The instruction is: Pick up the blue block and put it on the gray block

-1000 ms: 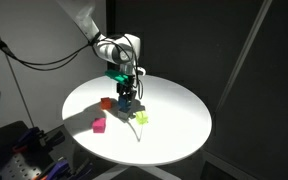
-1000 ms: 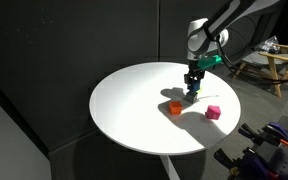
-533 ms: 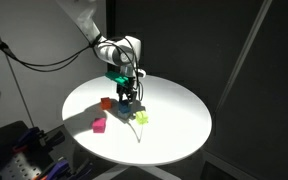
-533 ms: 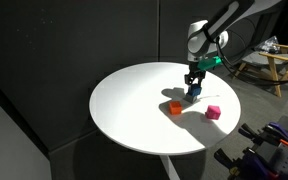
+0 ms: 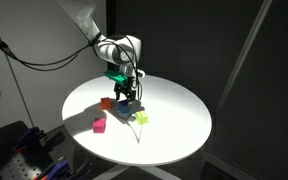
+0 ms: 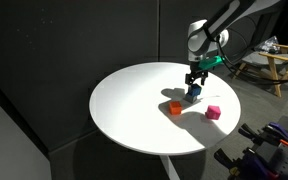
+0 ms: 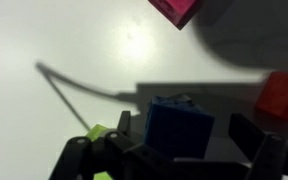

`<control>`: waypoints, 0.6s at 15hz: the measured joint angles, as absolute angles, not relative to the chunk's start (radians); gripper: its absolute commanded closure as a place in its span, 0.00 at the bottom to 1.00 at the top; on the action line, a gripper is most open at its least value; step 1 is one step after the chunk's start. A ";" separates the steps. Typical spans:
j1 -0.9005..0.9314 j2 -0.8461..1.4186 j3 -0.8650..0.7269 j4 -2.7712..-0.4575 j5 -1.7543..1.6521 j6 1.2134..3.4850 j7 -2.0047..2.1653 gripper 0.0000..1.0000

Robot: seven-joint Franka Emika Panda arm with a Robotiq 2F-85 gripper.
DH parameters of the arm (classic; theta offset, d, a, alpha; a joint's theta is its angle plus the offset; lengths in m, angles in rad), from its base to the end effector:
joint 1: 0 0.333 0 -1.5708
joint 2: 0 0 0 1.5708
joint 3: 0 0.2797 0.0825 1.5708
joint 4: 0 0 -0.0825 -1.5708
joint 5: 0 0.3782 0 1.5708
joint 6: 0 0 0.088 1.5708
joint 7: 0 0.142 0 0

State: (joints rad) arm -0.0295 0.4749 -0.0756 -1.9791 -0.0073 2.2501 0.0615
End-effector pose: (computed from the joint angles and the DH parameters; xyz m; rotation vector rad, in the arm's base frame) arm 0.5594 -0.0611 0.1480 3.0801 -0.2417 -0.3154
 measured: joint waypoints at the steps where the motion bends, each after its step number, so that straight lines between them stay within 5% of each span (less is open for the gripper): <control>1: -0.029 0.463 -0.075 -1.981 -0.007 2.234 0.062 0.00; 9: -0.012 0.278 -0.069 -2.069 -0.007 2.171 0.065 0.00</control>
State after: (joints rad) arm -0.0121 0.2775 -0.0694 -2.0686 -0.0073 2.1709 0.0645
